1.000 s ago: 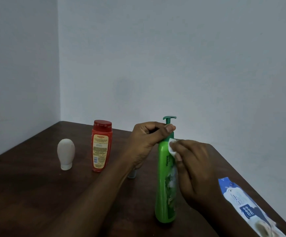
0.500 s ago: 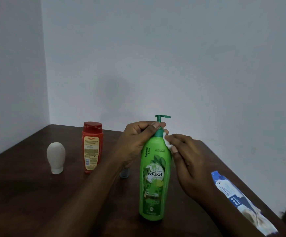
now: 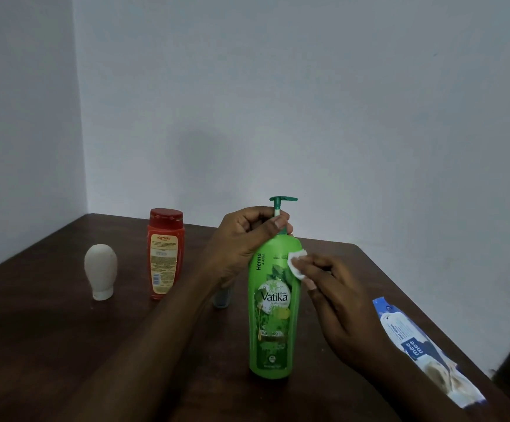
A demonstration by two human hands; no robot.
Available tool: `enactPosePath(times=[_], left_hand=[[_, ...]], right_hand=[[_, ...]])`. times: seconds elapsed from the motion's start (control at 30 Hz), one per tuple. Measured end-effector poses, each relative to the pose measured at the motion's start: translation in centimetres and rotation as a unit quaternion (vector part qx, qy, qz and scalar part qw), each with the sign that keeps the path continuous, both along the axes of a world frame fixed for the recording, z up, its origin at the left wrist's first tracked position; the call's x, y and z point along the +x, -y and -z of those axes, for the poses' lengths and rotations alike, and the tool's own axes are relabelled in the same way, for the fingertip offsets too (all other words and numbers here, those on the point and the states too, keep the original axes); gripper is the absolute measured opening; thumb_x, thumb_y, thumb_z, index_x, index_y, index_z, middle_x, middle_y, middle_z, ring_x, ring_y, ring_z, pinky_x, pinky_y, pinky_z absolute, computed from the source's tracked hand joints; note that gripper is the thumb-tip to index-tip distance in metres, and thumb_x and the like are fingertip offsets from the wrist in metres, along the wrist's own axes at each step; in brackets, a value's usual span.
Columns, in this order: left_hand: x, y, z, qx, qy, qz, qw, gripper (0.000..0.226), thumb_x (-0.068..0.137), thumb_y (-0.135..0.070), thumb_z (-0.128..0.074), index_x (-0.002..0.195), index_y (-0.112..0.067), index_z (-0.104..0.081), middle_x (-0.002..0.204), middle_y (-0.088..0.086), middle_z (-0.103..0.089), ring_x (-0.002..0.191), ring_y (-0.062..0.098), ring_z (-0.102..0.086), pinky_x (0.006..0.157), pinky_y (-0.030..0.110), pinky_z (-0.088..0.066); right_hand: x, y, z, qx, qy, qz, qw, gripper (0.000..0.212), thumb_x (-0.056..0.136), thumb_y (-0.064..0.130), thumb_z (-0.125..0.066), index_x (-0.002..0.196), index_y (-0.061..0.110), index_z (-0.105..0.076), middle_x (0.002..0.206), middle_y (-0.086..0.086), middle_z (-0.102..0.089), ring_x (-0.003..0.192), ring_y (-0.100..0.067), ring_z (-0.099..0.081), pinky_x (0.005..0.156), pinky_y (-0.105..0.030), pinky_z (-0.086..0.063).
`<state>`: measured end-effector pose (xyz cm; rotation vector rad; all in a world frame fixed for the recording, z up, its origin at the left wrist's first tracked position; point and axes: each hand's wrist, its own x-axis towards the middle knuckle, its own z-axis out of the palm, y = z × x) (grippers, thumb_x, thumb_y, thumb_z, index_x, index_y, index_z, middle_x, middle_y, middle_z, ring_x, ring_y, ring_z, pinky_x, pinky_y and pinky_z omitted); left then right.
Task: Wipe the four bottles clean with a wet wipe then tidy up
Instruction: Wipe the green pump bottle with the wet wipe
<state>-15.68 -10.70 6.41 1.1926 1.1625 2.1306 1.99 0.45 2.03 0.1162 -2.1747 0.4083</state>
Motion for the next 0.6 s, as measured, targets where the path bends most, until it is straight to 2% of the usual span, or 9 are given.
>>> enactPosePath(times=[0.1, 0.2, 0.37, 0.43, 0.5, 0.57, 0.6], left_hand=[[-0.1, 0.0, 0.1, -0.005, -0.004, -0.002, 1.000, 0.029, 0.086, -0.027, -0.074, 0.105, -0.005, -0.075, 0.106, 0.024, -0.076, 0.095, 0.030, -0.076, 0.086, 0.040, -0.063], [-0.1, 0.0, 0.1, 0.000, 0.001, -0.010, 1.000, 0.029, 0.086, -0.024, -0.074, 0.103, -0.001, -0.075, 0.101, 0.022, -0.076, 0.093, 0.029, -0.077, 0.084, 0.038, -0.063], [-0.8, 0.1, 0.2, -0.006, 0.005, -0.027, 1.000, 0.018, 0.090, -0.014, -0.075, 0.103, -0.001, -0.076, 0.099, 0.020, -0.077, 0.096, 0.035, -0.076, 0.086, 0.039, -0.062], [-1.0, 0.2, 0.2, -0.005, -0.002, -0.032, 0.999, 0.013, 0.090, -0.011, -0.076, 0.100, -0.003, -0.077, 0.099, 0.019, -0.077, 0.095, 0.035, -0.076, 0.084, 0.037, -0.062], [-0.9, 0.4, 0.0, 0.001, 0.008, -0.027, 1.000, 0.016, 0.085, -0.012, -0.078, 0.098, -0.002, -0.076, 0.099, 0.020, -0.078, 0.095, 0.035, -0.076, 0.081, 0.036, -0.062], [-0.9, 0.5, -0.1, 0.005, 0.007, -0.018, 1.000, 0.015, 0.081, -0.014, -0.080, 0.093, -0.006, -0.076, 0.100, 0.020, -0.078, 0.095, 0.036, -0.077, 0.084, 0.039, -0.063], [-0.9, 0.5, -0.2, 0.005, 0.001, -0.016, 1.000, 0.011, 0.080, -0.015, -0.081, 0.089, -0.010, -0.077, 0.099, 0.019, -0.078, 0.095, 0.036, -0.077, 0.087, 0.041, -0.063]], right_hand=[[1.0, 0.3, 1.2, 0.010, 0.040, 0.013, 0.999, 0.034, 0.104, 0.014, -0.051, 0.136, 0.015, -0.064, 0.134, 0.008, -0.054, 0.127, -0.008, -0.056, 0.103, -0.016, -0.042], [2.2, 0.4, 2.8, 0.022, 0.088, 0.017, 0.996, 0.038, 0.103, 0.021, -0.048, 0.139, 0.021, -0.062, 0.134, 0.010, -0.054, 0.125, -0.003, -0.055, 0.101, -0.013, -0.042], [4.1, 0.5, 4.7, 0.118, 0.161, 0.008, 0.980, 0.047, 0.090, 0.005, -0.068, 0.133, 0.023, -0.065, 0.129, 0.012, -0.058, 0.118, 0.017, -0.046, 0.095, -0.001, -0.035], [4.9, 0.7, 4.9, 0.114, 0.172, 0.004, 0.978, 0.039, 0.090, 0.007, -0.067, 0.126, 0.022, -0.070, 0.126, 0.012, -0.062, 0.118, 0.020, -0.047, 0.095, 0.001, -0.034], [5.2, 1.0, 5.1, 0.043, 0.163, -0.001, 0.986, 0.028, 0.096, 0.013, -0.061, 0.117, 0.026, -0.074, 0.118, 0.016, -0.067, 0.112, 0.013, -0.058, 0.091, -0.002, -0.040], [4.9, 1.5, 5.0, -0.089, 0.163, 0.024, 0.982, 0.029, 0.102, 0.017, -0.059, 0.100, 0.041, -0.076, 0.093, 0.019, -0.071, 0.092, 0.003, -0.068, 0.078, -0.010, -0.047], [4.6, 1.8, 4.7, -0.173, 0.169, 0.041, 0.970, 0.030, 0.103, 0.021, -0.059, 0.091, 0.044, -0.075, 0.081, 0.016, -0.072, 0.079, -0.002, -0.069, 0.070, -0.014, -0.047]])
